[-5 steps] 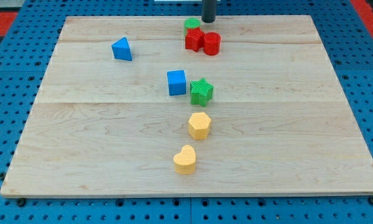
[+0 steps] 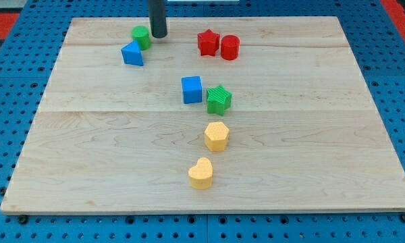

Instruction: Place the green star to the bottom right of the blue cube

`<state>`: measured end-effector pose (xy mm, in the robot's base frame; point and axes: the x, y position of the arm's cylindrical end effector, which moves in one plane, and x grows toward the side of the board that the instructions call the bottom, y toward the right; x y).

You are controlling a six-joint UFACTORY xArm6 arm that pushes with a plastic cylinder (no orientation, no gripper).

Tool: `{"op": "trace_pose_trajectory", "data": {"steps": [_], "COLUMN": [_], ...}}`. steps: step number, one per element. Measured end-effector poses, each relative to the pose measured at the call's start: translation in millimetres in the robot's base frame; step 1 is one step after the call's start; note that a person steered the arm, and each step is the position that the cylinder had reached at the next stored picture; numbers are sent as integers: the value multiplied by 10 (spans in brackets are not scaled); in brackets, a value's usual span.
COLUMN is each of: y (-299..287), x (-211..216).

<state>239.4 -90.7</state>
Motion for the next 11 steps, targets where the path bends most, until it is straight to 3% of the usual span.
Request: {"op": "trace_pose_trajectory", "data": {"steps": [1,2,5,8,10,11], "y": [-87,-586,-581,716,1707,1838], "x": [-219,-9,238,439,1564,1740]}}
